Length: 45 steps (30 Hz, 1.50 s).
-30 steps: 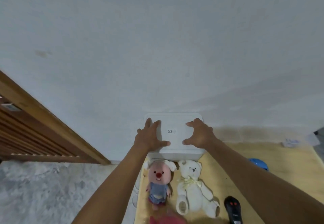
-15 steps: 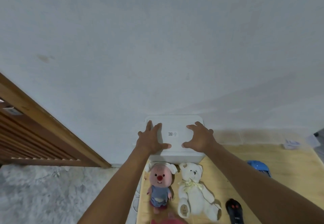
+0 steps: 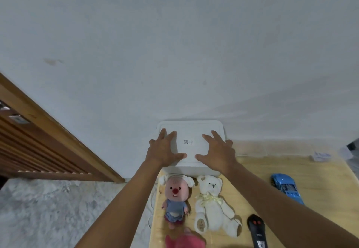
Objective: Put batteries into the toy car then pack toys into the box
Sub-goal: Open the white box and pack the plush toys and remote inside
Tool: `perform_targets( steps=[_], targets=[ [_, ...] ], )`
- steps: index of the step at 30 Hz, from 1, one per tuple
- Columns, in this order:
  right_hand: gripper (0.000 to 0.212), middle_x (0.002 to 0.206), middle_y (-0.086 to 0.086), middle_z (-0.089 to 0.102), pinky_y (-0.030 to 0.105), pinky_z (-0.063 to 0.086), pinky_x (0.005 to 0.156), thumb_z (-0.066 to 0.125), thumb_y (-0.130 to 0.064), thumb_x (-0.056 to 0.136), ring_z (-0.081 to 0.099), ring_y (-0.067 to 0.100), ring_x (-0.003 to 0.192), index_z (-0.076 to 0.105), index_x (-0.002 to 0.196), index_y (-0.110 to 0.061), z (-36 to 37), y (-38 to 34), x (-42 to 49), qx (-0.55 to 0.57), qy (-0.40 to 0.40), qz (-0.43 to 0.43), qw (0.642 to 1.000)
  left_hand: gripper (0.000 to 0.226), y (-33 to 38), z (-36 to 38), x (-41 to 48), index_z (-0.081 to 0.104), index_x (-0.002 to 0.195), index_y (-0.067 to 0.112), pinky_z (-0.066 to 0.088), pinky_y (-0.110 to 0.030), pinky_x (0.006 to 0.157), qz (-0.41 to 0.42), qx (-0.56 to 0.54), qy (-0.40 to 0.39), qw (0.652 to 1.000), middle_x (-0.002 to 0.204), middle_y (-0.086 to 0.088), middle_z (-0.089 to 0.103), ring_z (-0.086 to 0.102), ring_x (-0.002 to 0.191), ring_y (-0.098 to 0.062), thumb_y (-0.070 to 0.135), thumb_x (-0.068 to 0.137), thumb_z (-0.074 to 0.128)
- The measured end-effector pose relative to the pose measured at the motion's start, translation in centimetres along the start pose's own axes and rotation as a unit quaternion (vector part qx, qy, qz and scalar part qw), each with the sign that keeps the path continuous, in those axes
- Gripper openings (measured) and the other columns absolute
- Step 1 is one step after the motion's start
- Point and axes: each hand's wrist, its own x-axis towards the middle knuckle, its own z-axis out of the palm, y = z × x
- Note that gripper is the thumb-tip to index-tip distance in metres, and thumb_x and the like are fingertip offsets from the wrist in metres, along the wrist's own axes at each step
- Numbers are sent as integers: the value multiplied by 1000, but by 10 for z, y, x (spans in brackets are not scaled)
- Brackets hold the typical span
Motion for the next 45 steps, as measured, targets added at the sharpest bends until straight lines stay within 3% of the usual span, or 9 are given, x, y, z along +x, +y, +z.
perform_targets(
  steps=[3,7,12,17,23,29,32,40,45],
  targets=[
    [89,166,-12,8,49,38,110,65,-65,80,26,39,140,24,155,-40,-7,2,-1,-4,1,-12,1000,115,5,-2,-6,26,155,36,43,-48,106,2,3,19,1000,159,4,22,45,133,-35,90,58,54],
    [90,166,-12,9,49,39,109,66,-61,79,26,41,140,23,155,-41,-21,12,-6,-6,6,-24,1000,95,24,-6,-18,32,151,32,44,-47,101,15,-1,40,999,149,4,31,50,126,-35,77,73,63],
    [89,166,-13,9,48,38,110,67,-58,80,25,40,141,23,155,-41,-46,49,-22,13,14,-16,1000,87,76,-8,-31,36,153,24,26,-52,120,48,48,63,996,154,-3,34,46,137,-24,67,83,68],
    [89,166,-14,10,48,39,110,68,-57,78,25,41,140,25,155,-42,-79,126,-44,26,27,12,999,87,162,11,-35,37,152,25,34,-46,109,72,50,53,995,153,-1,34,49,133,-26,66,83,70],
    [89,166,-13,11,45,34,112,69,-57,79,26,40,142,27,155,-40,-114,252,-78,22,35,39,998,91,281,69,-49,35,154,26,33,-47,111,95,27,35,994,159,-1,29,43,140,-29,66,81,71],
    [93,167,-10,11,45,25,118,70,-61,72,22,29,150,29,153,-40,-109,393,-116,28,1,72,997,84,387,164,-85,38,146,28,44,-45,98,91,5,-21,996,146,2,32,49,124,-37,64,79,74],
    [94,166,-10,12,44,29,115,70,-64,70,24,29,148,30,152,-41,-97,451,-134,24,-30,93,995,79,426,211,-109,40,144,22,45,-46,100,89,17,-50,995,146,-3,30,51,120,-40,60,83,72],
    [96,165,-11,17,43,33,114,76,-62,66,32,32,144,35,150,-42,-55,540,-174,32,-73,105,991,87,467,300,-152,23,156,21,46,-49,103,52,51,-129,989,161,-7,12,41,132,-49,59,89,66],
    [93,166,-11,12,43,33,116,75,-58,72,25,35,146,31,152,-42,-31,560,-184,28,-99,105,989,90,464,325,-164,18,159,23,49,-48,102,30,21,-161,986,166,-5,5,36,133,-46,52,91,68]
  ],
)
